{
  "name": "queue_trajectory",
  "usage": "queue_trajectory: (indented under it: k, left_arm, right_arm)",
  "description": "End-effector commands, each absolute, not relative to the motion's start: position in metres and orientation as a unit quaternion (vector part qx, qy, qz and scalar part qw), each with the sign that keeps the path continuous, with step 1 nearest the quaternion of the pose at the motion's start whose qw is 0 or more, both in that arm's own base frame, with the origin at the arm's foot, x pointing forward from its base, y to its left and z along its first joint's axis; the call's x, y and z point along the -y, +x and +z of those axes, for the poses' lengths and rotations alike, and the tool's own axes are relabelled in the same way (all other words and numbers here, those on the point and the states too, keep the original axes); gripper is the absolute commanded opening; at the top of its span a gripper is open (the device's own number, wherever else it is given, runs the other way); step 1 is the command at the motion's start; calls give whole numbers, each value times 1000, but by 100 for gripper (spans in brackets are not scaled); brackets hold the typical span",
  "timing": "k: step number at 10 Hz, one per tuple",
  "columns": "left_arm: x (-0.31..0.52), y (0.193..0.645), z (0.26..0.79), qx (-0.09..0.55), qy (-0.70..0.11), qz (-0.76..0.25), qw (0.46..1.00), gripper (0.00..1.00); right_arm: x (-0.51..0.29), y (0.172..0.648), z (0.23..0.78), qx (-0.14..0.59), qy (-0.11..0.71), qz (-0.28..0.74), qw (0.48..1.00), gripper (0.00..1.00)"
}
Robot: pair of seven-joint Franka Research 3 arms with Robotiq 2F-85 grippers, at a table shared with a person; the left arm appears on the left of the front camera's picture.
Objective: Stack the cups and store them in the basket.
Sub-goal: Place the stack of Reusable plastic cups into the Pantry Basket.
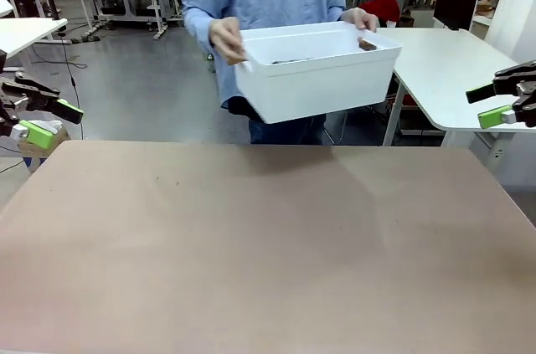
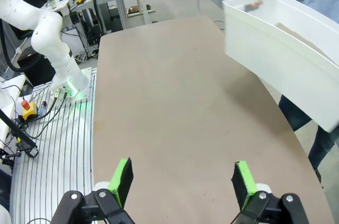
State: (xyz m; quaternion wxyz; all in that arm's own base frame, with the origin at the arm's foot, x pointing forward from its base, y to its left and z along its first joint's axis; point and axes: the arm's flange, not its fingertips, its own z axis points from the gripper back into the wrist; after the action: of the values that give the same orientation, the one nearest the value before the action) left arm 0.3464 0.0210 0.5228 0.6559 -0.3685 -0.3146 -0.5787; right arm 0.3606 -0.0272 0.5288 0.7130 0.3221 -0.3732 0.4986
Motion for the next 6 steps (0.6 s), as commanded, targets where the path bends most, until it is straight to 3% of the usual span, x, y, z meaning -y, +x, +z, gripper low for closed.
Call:
queue_trajectory:
  k: [1,6]
  left_arm:
    - [-20,346,524,319,-368,-578,655,100]
    - [-20,346,524,319,-368,-578,655,100]
  right_arm:
    - [27,358,527,384,325,501,704,100]
    - [27,358,527,384,325,501,704,100]
